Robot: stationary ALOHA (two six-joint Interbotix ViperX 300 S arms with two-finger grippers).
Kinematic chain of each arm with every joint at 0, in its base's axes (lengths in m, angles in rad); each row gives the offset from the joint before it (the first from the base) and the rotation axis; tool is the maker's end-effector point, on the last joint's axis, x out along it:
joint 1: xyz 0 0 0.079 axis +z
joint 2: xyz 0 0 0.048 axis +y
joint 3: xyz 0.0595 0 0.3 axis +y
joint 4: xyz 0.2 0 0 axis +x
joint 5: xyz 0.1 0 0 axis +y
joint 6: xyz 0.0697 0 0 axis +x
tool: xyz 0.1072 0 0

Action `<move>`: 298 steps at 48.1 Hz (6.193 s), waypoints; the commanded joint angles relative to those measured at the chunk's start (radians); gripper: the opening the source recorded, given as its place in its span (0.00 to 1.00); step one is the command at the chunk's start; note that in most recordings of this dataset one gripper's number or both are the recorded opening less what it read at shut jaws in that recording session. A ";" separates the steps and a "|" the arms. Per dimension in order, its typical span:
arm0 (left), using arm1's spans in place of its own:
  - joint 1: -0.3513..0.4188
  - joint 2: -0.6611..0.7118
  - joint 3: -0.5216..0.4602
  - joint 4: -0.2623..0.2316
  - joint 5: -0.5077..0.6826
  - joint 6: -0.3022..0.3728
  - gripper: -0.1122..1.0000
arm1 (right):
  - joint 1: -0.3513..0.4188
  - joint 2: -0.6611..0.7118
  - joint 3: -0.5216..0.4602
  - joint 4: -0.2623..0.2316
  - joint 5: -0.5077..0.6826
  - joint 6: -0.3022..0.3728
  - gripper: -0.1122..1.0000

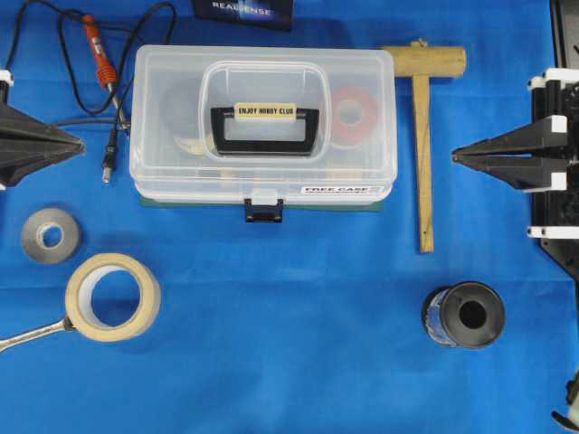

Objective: Open the tool box with both arms.
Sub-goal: 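Move both grippers inward toward the left and right ends of the clear box lid, then position both open grippers at the lid edges on either side of the box, then lift the lid edges with both grippers and swing the lid back open, then push the lid fully back with both grippers, then raise them away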

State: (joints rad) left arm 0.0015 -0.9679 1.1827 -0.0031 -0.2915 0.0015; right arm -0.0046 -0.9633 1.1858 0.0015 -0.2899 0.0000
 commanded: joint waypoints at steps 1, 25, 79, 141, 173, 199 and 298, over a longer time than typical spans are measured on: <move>0.015 0.003 -0.009 -0.023 0.029 0.031 0.10 | -0.014 0.008 -0.029 0.000 -0.006 -0.006 0.10; 0.135 0.028 0.008 -0.029 0.175 0.067 0.11 | -0.160 0.069 -0.044 0.025 0.236 0.023 0.11; 0.291 0.345 0.064 -0.031 0.117 0.098 0.91 | -0.330 0.463 -0.100 0.020 0.336 0.034 0.87; 0.285 0.397 -0.041 -0.031 0.112 0.103 0.91 | -0.296 0.454 -0.195 0.009 0.353 0.025 0.87; 0.423 0.313 -0.043 -0.031 0.091 0.104 0.91 | -0.360 0.348 -0.222 0.003 0.379 0.020 0.87; 0.474 0.318 -0.055 -0.029 0.029 0.104 0.91 | -0.439 0.351 -0.244 0.003 0.334 0.026 0.87; 0.747 0.649 -0.247 -0.029 -0.063 0.147 0.91 | -0.738 0.584 -0.380 -0.008 0.278 0.008 0.87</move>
State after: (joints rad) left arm 0.7639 -0.3359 0.9649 -0.0383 -0.3559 0.1442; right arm -0.7455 -0.3804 0.8376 -0.0046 -0.0015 0.0092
